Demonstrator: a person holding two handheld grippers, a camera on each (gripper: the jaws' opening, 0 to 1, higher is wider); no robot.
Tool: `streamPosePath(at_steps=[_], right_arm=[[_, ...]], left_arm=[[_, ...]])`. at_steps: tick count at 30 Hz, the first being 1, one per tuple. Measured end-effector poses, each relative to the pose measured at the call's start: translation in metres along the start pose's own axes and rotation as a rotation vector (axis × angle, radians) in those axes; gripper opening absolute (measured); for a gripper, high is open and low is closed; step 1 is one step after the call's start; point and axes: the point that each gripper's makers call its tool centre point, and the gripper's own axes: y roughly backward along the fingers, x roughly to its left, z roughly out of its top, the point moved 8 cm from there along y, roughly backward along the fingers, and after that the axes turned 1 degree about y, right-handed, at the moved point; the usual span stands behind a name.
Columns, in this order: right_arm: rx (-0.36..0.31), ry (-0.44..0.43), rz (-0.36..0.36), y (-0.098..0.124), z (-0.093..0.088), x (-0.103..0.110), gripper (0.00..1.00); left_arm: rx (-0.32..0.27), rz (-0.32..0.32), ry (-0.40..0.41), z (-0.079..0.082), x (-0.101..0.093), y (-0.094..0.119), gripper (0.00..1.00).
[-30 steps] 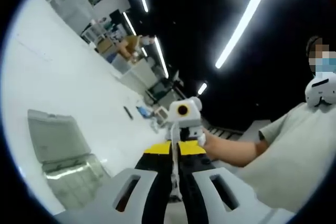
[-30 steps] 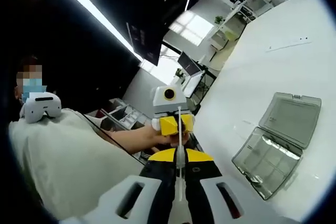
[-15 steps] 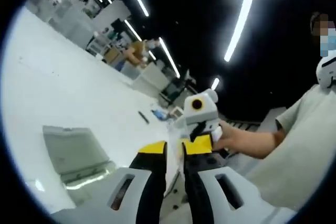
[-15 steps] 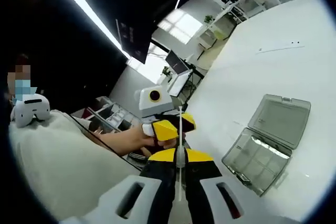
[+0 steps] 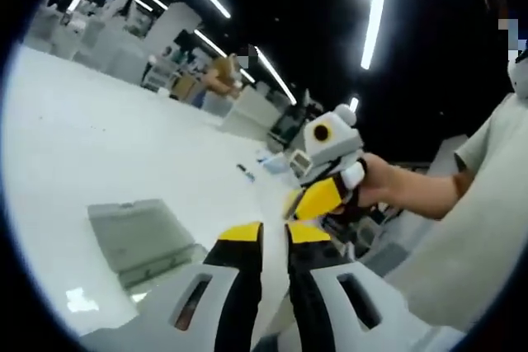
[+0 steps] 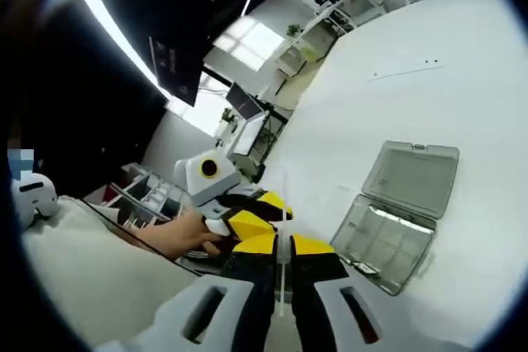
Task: Insert the divider into the dual guide fixture by aligning both edges with the guide slots and pushing it downward to the bottom, including one-sided entry, uneven engagement, binding, and posture correction.
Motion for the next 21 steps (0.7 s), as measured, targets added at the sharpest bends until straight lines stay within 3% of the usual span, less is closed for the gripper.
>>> streamPosePath(at_steps=[13, 14, 16, 19, 20, 21], right_arm=[[-0.038, -0.034, -0.132, 0.004, 0.004, -0.003, 0.00], [-0.014, -0.069, -0.139, 0.005, 0.002, -0.003, 0.00], [-0.026, -0.057, -0.161, 0.005, 0.004, -0.005, 0.00], [0.030, -0.136, -0.229, 0.008, 0.000, -0.009, 0.00], [0.027, -0.095, -0.252, 0.007, 0.002, -0.012, 0.00], [0.036, -0.116, -0.255, 0.007, 0.001, -0.012, 0.00]], left_arm=[[0.004, 0.046, -0.018, -0.004, 0.004, 0.006, 0.07], [0.006, 0.047, -0.018, -0.004, 0.004, 0.006, 0.06], [0.015, 0.050, -0.023, -0.007, 0.003, 0.007, 0.06], [0.020, 0.057, -0.024, -0.008, 0.003, 0.008, 0.06], [0.024, 0.066, -0.036, -0.009, 0.003, 0.008, 0.06], [0.030, 0.076, -0.052, -0.010, 0.003, 0.009, 0.07]])
